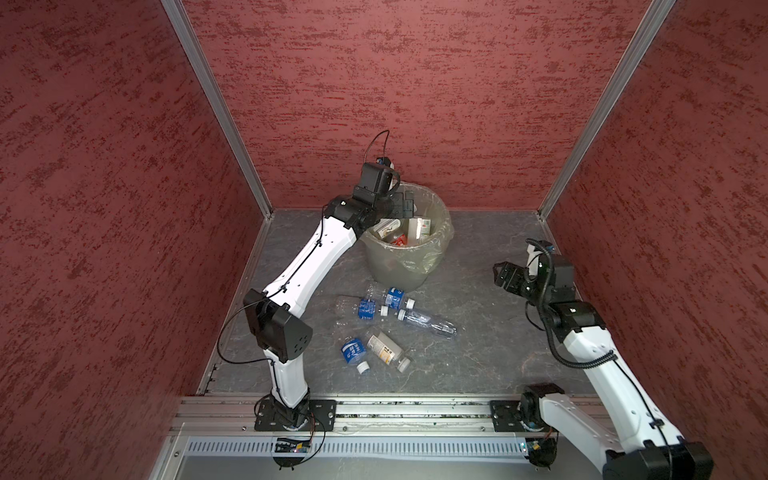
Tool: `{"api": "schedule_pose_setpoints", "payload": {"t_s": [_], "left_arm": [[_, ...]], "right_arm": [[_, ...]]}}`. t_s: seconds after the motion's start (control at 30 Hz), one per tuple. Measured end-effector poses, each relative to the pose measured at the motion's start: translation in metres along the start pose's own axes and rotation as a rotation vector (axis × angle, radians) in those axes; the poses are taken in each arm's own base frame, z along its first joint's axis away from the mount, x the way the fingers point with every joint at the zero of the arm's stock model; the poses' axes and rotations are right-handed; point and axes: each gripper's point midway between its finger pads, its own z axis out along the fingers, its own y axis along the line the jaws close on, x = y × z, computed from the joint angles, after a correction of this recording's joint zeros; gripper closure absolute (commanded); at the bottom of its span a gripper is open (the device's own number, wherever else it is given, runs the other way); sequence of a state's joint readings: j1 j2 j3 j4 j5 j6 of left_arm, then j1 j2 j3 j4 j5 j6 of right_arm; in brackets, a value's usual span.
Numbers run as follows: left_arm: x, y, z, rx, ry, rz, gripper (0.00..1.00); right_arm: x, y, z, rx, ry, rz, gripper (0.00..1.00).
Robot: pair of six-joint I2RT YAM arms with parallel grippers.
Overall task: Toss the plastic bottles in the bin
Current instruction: 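Release the bottle into the bin while the right gripper moves toward the pile, then lower the right gripper onto the blue-capped bottle while the left gripper returns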
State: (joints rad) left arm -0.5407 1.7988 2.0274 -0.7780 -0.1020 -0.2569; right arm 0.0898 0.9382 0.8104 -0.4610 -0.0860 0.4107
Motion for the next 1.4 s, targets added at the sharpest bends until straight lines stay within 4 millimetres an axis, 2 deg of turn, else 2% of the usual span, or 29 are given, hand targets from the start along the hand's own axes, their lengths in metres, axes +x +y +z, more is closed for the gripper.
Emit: {"api": "schedule_pose_setpoints", "payload": {"t_s": [0.07, 0.2, 0.27, 0.33, 0.43, 0.57, 0.67, 0.8, 1.03, 1.23, 1.4], "left_arm": [[-0.012, -0.005, -0.023, 0.021, -0.043, -0.002, 0.00], [-0.042, -0.012, -0.082, 0.073, -0.171, -0.012, 0.01], [-0.049, -0.012, -0.104, 0.087, -0.214, -0.015, 0.01], [-0.050, -0.011, -0.116, 0.094, -0.235, -0.018, 0.00], [-0.039, -0.005, -0.117, 0.086, -0.224, -0.018, 0.01], [-0.007, 0.006, -0.104, 0.058, -0.152, -0.015, 0.00], [0.012, 0.015, -0.101, 0.039, -0.115, -0.018, 0.00], [0.026, 0.025, -0.115, 0.029, -0.110, -0.035, 0.00], [0.042, 0.043, -0.145, 0.020, -0.139, -0.075, 0.01], [0.066, 0.057, -0.147, -0.007, -0.104, -0.105, 0.01], [0.088, 0.069, -0.148, -0.029, -0.067, -0.126, 0.01]], "right_arm": [[0.002, 0.001, 0.002, -0.009, 0.013, 0.000, 0.11], [0.009, 0.009, 0.005, -0.054, 0.052, -0.004, 0.11], [0.013, 0.015, 0.006, -0.080, 0.068, -0.014, 0.11], [0.016, 0.021, 0.005, -0.103, 0.080, -0.029, 0.12], [0.026, 0.033, 0.004, -0.141, 0.109, -0.062, 0.12], [0.042, 0.048, 0.002, -0.178, 0.158, -0.107, 0.13], [0.055, 0.058, 0.001, -0.198, 0.195, -0.144, 0.14], [0.073, 0.075, 0.002, -0.224, 0.250, -0.205, 0.17], [0.108, 0.097, 0.008, -0.258, 0.349, -0.313, 0.17], [0.135, 0.112, 0.007, -0.282, 0.415, -0.408, 0.18], [0.146, 0.124, 0.006, -0.301, 0.435, -0.472, 0.16]]}}
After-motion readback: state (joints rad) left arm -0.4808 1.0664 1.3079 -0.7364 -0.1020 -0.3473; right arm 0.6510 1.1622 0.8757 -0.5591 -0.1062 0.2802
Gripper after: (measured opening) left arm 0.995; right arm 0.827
